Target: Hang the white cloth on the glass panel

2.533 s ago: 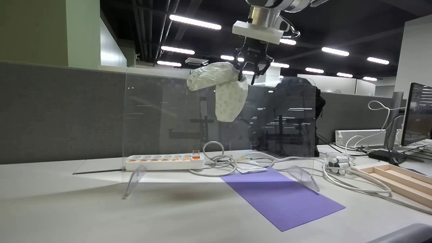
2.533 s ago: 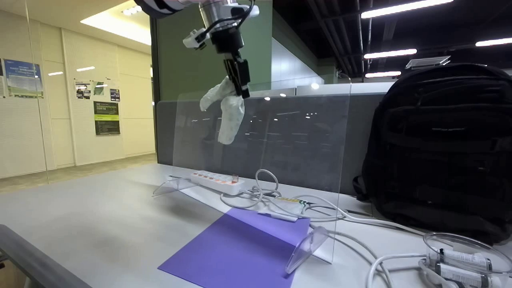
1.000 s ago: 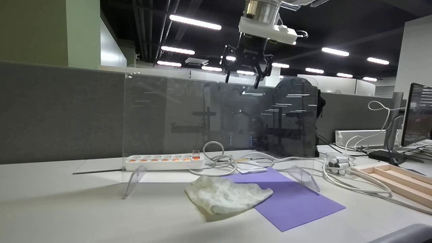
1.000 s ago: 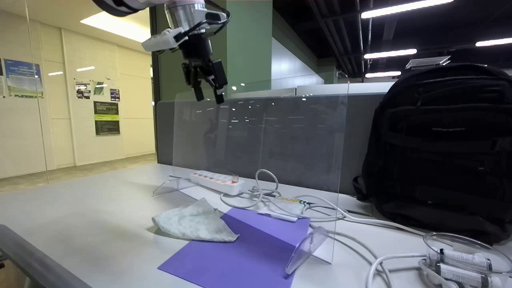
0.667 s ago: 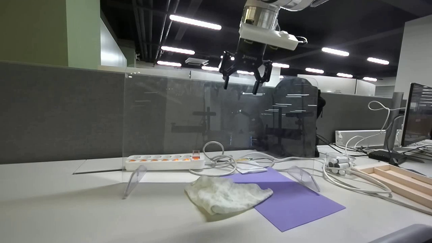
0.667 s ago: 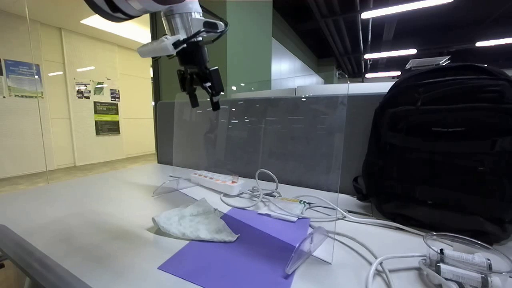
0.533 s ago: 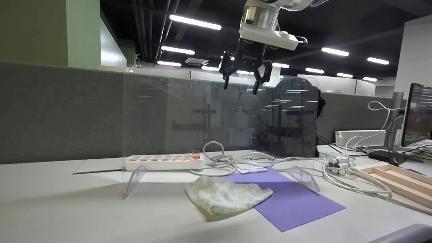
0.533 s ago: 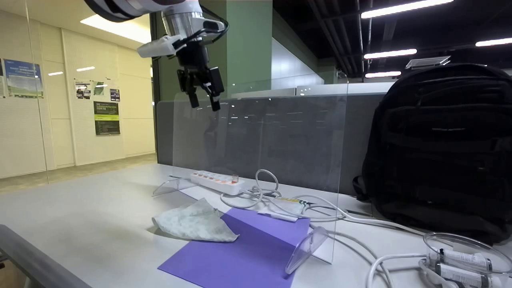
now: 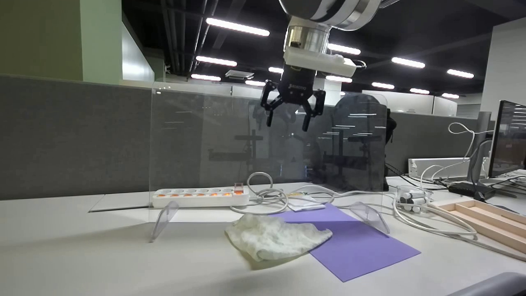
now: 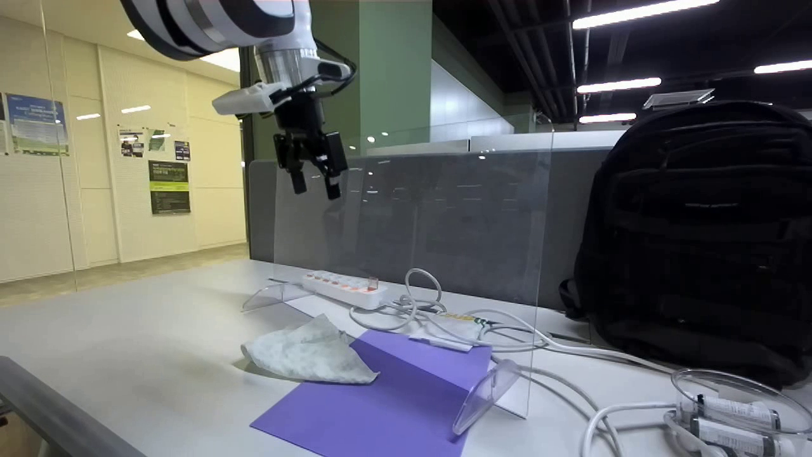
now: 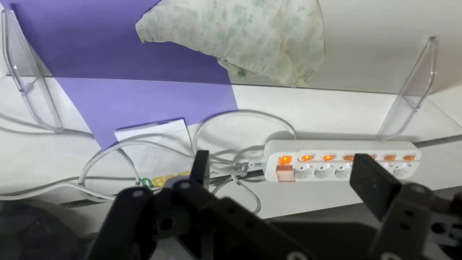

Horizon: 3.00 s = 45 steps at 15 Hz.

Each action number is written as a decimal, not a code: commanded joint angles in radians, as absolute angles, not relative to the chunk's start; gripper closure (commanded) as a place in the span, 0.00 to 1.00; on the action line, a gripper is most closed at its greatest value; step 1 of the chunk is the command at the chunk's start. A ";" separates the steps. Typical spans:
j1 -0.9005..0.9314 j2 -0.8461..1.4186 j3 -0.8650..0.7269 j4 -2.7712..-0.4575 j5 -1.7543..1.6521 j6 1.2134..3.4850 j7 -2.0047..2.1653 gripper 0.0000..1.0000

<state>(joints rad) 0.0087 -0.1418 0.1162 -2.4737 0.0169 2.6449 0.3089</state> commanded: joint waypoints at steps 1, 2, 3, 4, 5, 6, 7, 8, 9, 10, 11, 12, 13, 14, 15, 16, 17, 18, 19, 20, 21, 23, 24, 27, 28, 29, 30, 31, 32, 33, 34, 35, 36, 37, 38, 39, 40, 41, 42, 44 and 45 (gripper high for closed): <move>0.024 -0.061 0.131 -2.470 -0.020 2.664 0.369 0.00; 0.025 -0.037 0.132 -2.474 -0.037 2.675 0.388 0.00; 0.028 -0.014 0.129 -2.476 -0.056 2.682 0.409 0.00; 0.031 0.008 0.124 -2.480 -0.076 2.691 0.429 0.00; 0.035 0.034 0.117 -2.484 -0.099 2.709 0.457 0.00; 0.039 0.056 0.108 -2.485 -0.127 2.721 0.489 0.00; 0.044 0.081 0.096 -2.488 -0.157 2.735 0.513 0.00; 0.052 0.104 0.086 -2.487 -0.164 2.737 0.518 0.00; 0.060 0.126 0.069 -2.493 -0.195 2.747 0.531 0.00; 0.069 0.145 0.053 -2.494 -0.208 2.749 0.537 0.00; 0.081 0.163 0.032 -2.497 -0.227 2.751 0.548 0.00; 0.092 0.178 0.011 -2.500 -0.237 2.752 0.561 0.00; 0.100 0.185 -0.004 -2.499 -0.231 2.740 0.560 0.00; 0.099 0.180 0.007 -2.490 -0.189 2.737 0.496 0.00; 0.105 0.193 -0.005 -2.490 -0.191 2.737 0.498 0.00; 0.107 0.199 -0.012 -2.490 -0.192 2.738 0.498 0.00; 0.108 0.201 -0.014 -2.490 -0.193 2.738 0.499 0.00; 0.109 0.201 -0.014 -2.490 -0.193 2.738 0.499 0.00; 0.121 0.208 -0.031 -2.488 -0.216 2.741 0.534 0.00; 0.124 0.224 -0.037 -2.485 -0.211 2.743 0.541 0.00; 0.134 0.242 -0.054 -2.483 -0.225 2.752 0.563 0.00; 0.143 0.272 -0.072 -2.480 -0.214 2.756 0.569 0.00; 0.148 0.291 -0.081 -2.478 -0.208 2.761 0.569 0.00; 0.169 0.347 -0.110 -2.473 -0.194 2.790 0.568 0.00; 0.179 0.365 -0.123 -2.472 -0.191 2.811 0.570 0.00; 0.190 0.382 -0.135 -2.472 -0.186 2.836 0.570 0.00; 0.205 0.400 -0.151 -2.472 -0.182 2.874 0.573 0.00; 0.220 0.416 -0.166 -2.472 -0.174 2.908 0.570 0.00; 0.230 0.430 -0.173 -2.473 -0.156 2.938 0.559 0.00; 0.243 0.444 -0.182 -2.472 -0.133 2.961 0.552 0.00; 0.256 0.457 -0.188 -2.472 -0.109 2.982 0.543 0.00; 0.272 0.470 -0.199 -2.473 -0.091 3.002 0.535 0.00; 0.276 0.479 -0.196 -2.474 -0.061 3.023 0.527 0.25; 0.286 0.487 -0.199 -2.476 -0.039 3.042 0.517 0.27; 0.290 0.493 -0.196 -2.476 -0.012 3.056 0.507 0.33; 0.294 0.496 -0.193 -2.477 0.011 3.069 0.499 0.40; 0.297 0.499 -0.190 -2.479 0.033 3.082 0.488 0.49; 0.298 0.501 -0.185 -2.480 0.055 3.091 0.477 0.55; 0.301 0.502 -0.183 -2.481 0.073 3.099 0.468 0.62; 0.296 0.497 -0.171 -2.483 0.101 3.108 0.445 0.75; 0.294 0.492 -0.168 -2.485 0.111 3.109 0.435 0.82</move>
<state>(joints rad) 0.2924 0.4964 -0.1789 -2.4831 0.0703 3.0921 0.4613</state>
